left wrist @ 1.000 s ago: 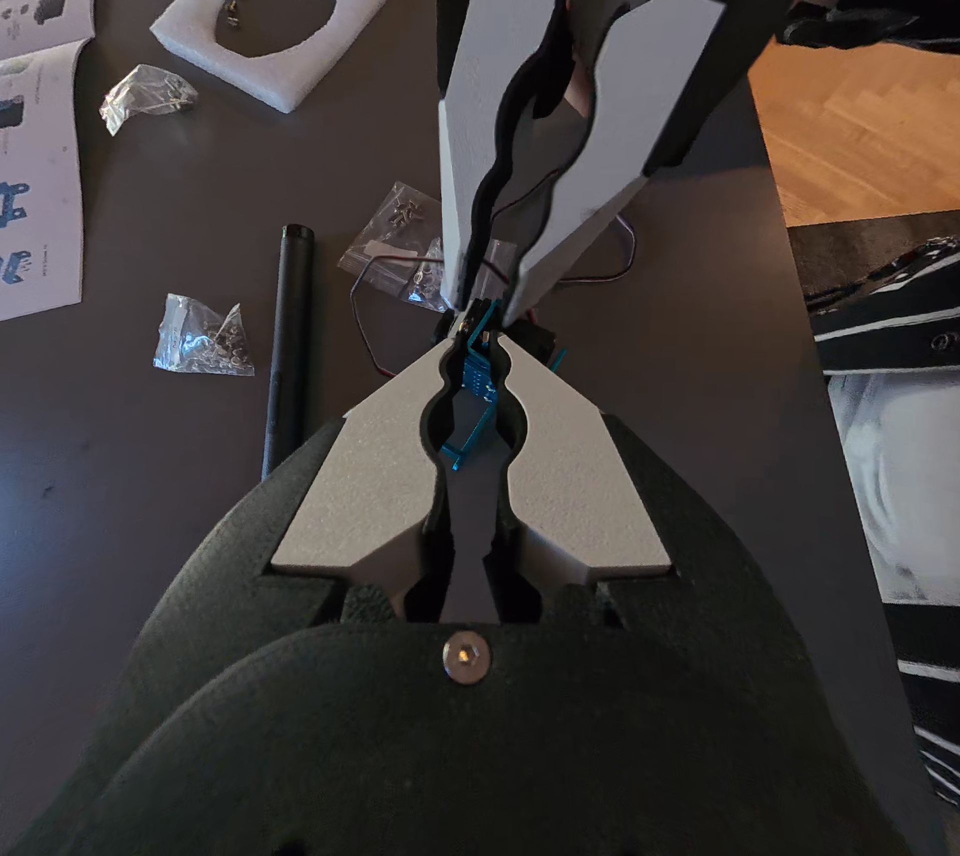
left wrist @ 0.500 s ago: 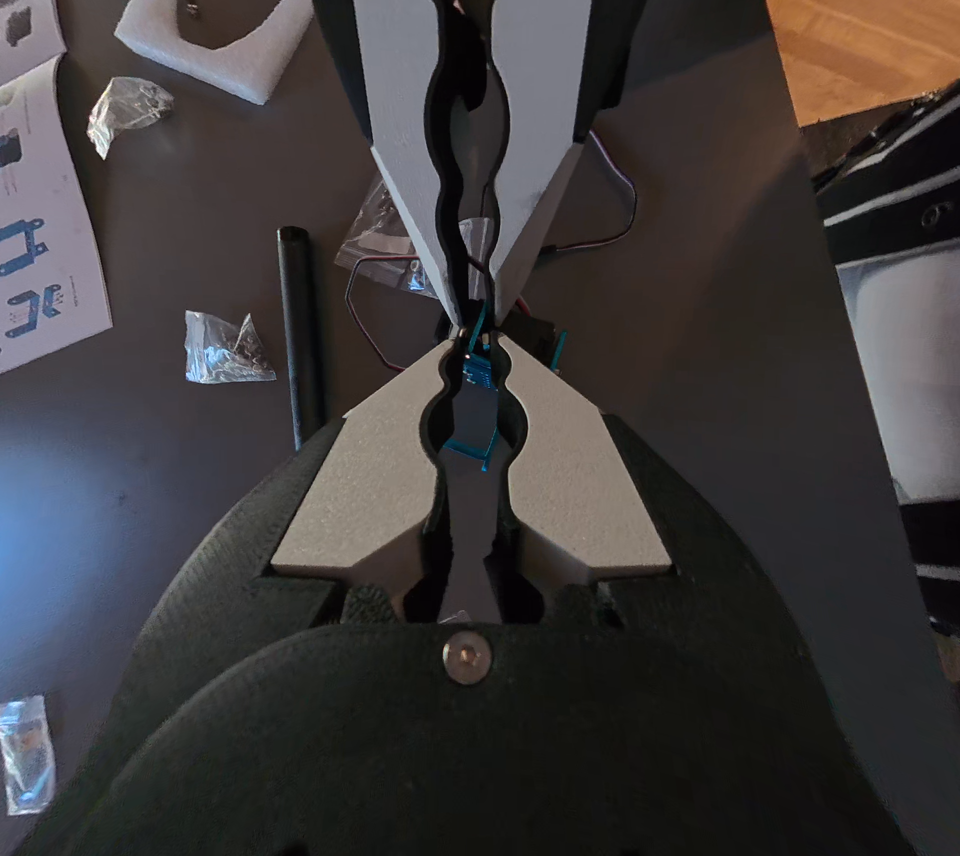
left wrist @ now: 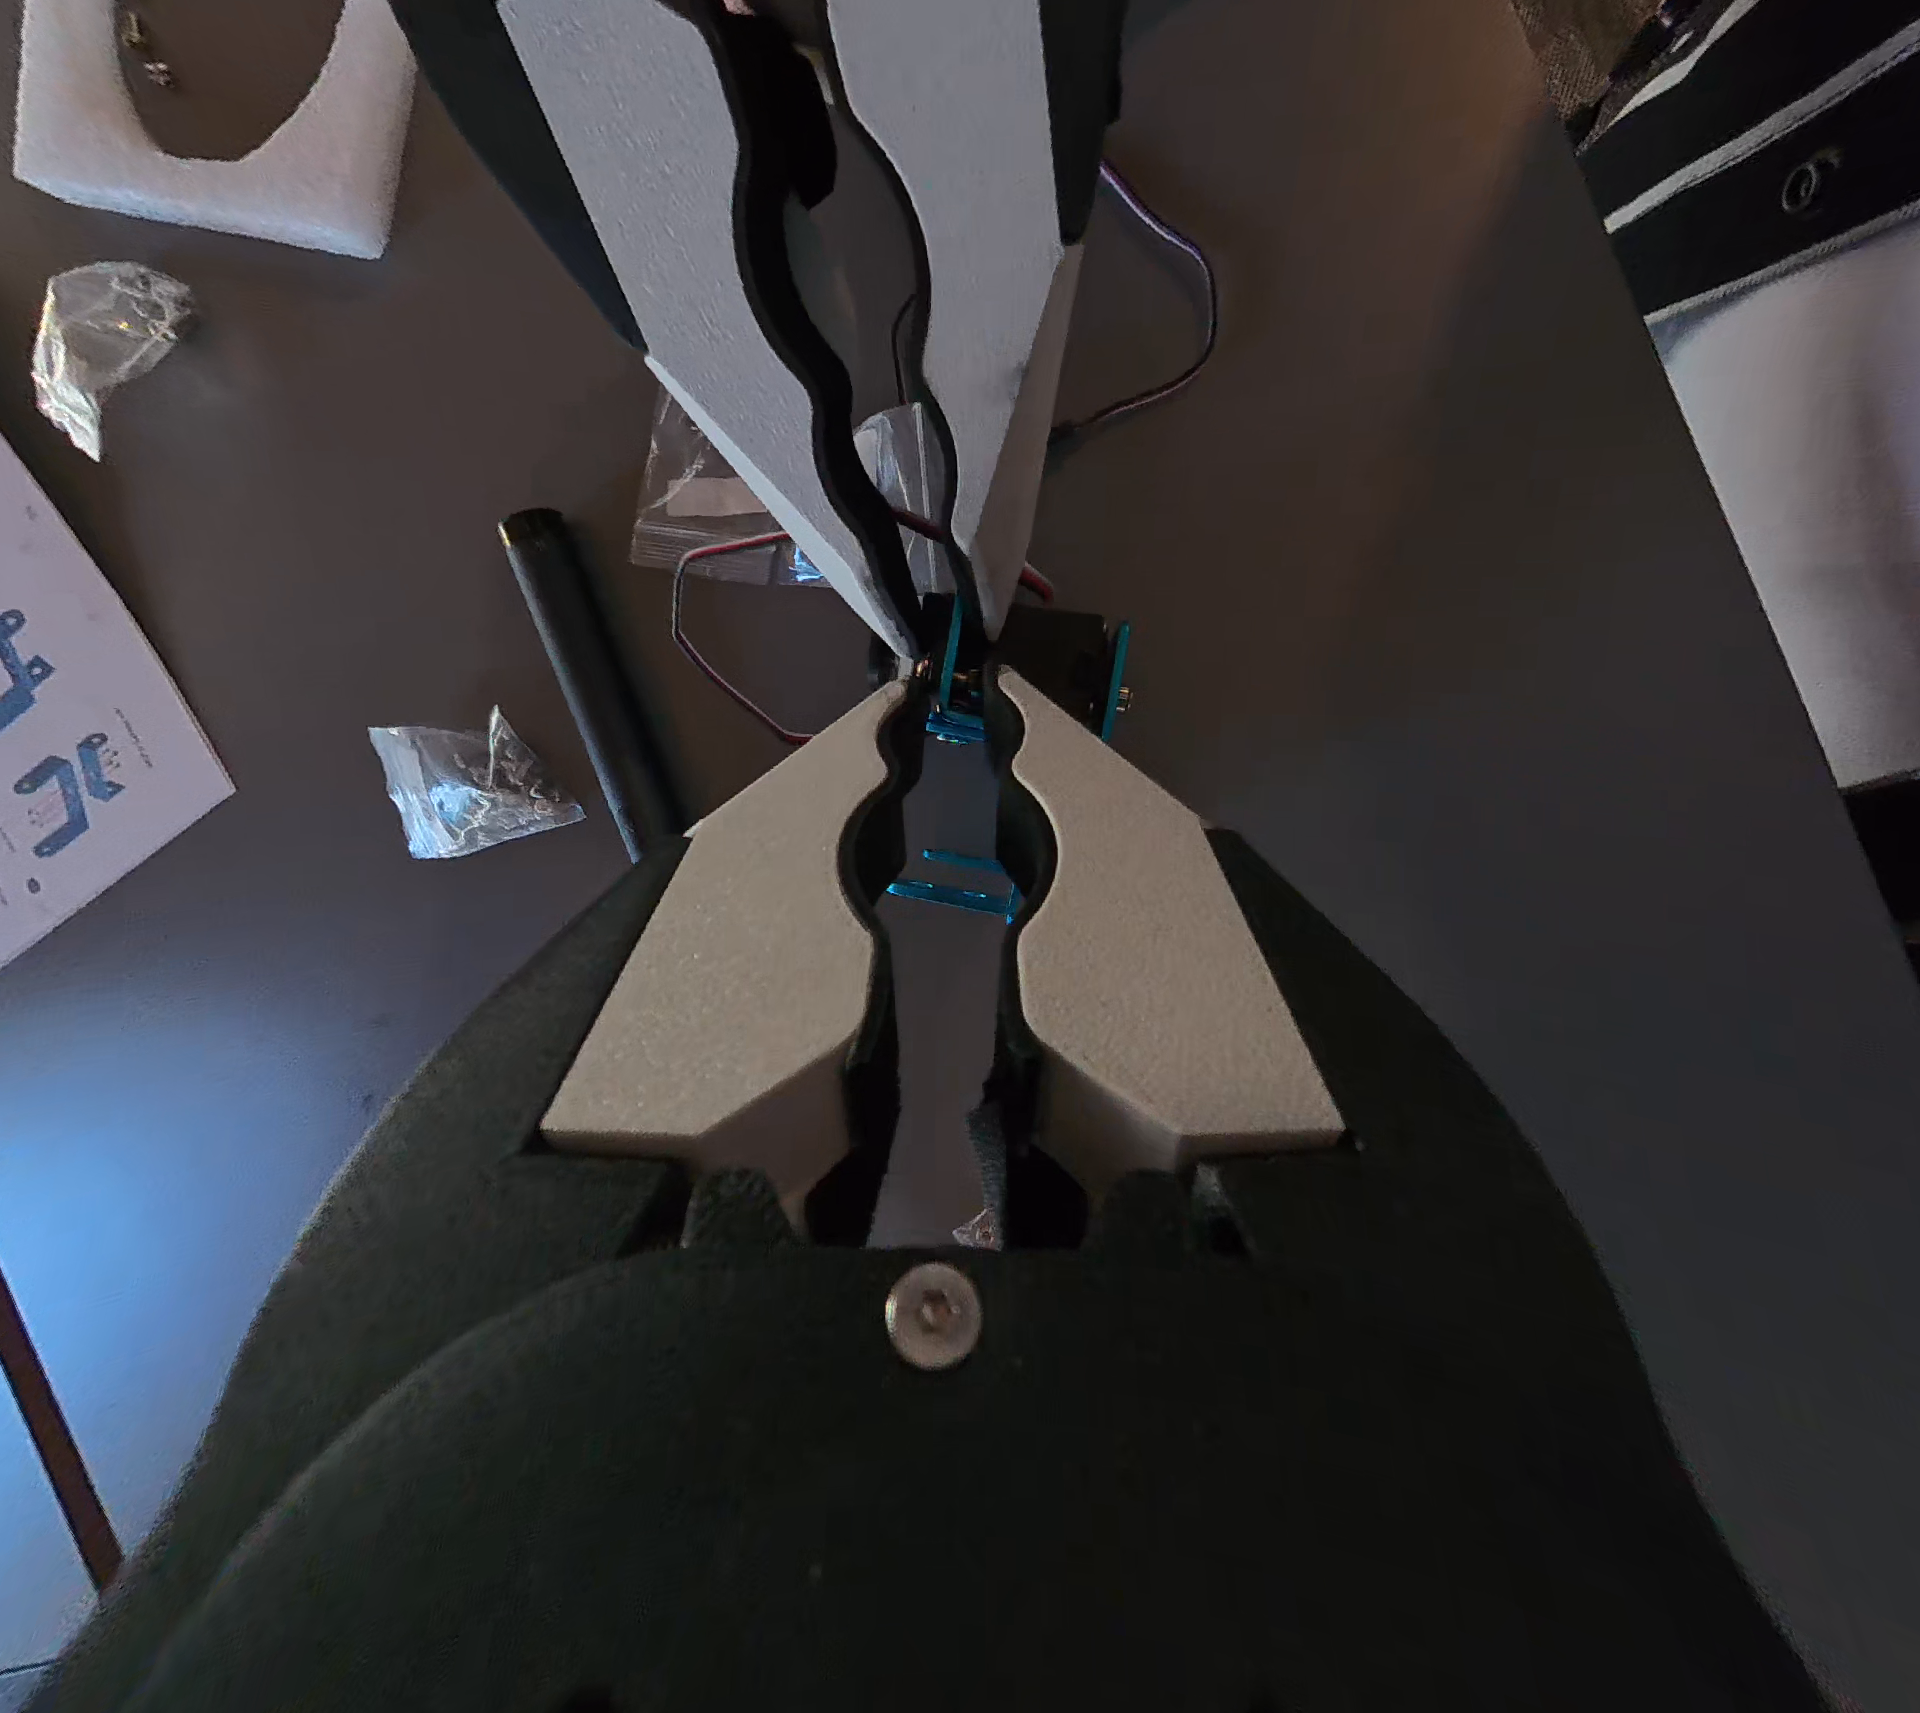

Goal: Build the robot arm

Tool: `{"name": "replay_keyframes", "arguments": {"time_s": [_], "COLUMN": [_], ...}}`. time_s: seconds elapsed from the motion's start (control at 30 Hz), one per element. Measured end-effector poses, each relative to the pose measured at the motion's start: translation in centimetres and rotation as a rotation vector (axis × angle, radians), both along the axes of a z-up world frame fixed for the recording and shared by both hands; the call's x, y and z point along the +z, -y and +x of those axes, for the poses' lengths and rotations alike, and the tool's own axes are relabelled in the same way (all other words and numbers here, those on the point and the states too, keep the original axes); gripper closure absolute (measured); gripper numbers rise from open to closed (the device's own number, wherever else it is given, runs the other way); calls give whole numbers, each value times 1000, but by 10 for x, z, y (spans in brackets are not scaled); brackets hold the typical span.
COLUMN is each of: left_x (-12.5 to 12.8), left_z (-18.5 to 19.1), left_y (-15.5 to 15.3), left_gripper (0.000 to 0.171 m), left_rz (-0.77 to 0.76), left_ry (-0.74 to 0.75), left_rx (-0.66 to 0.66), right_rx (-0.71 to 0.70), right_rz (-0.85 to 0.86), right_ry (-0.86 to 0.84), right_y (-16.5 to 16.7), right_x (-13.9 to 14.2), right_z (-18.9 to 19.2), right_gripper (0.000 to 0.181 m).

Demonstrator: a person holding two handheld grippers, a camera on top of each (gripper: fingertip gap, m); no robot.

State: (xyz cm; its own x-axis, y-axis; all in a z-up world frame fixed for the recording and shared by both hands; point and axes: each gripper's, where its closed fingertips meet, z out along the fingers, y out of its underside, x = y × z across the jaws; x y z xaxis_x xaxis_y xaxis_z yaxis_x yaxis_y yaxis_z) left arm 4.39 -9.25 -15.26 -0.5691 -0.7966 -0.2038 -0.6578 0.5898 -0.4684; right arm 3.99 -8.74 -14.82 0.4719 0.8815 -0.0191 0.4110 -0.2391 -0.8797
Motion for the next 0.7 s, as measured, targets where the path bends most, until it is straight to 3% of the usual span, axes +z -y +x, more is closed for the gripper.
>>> {"name": "replay_keyframes", "arguments": {"time_s": [0.33, 0.53, 0.7], "left_x": [0, -1, 0], "left_z": [0, 0, 0], "left_y": [0, 0, 4], "left_gripper": [164, 162, 164], "left_rz": [99, 74, 94], "left_ry": [-65, -120, -59], "left_rx": [-98, -27, -54], "right_rx": [18, 35, 46], "right_rz": [12, 16, 47], "right_ry": [-8, -5, 21], "right_y": [1, 1, 4], "right_x": [0, 0, -1], "right_z": [1, 1, 1], "right_gripper": [172, 173, 172]}}
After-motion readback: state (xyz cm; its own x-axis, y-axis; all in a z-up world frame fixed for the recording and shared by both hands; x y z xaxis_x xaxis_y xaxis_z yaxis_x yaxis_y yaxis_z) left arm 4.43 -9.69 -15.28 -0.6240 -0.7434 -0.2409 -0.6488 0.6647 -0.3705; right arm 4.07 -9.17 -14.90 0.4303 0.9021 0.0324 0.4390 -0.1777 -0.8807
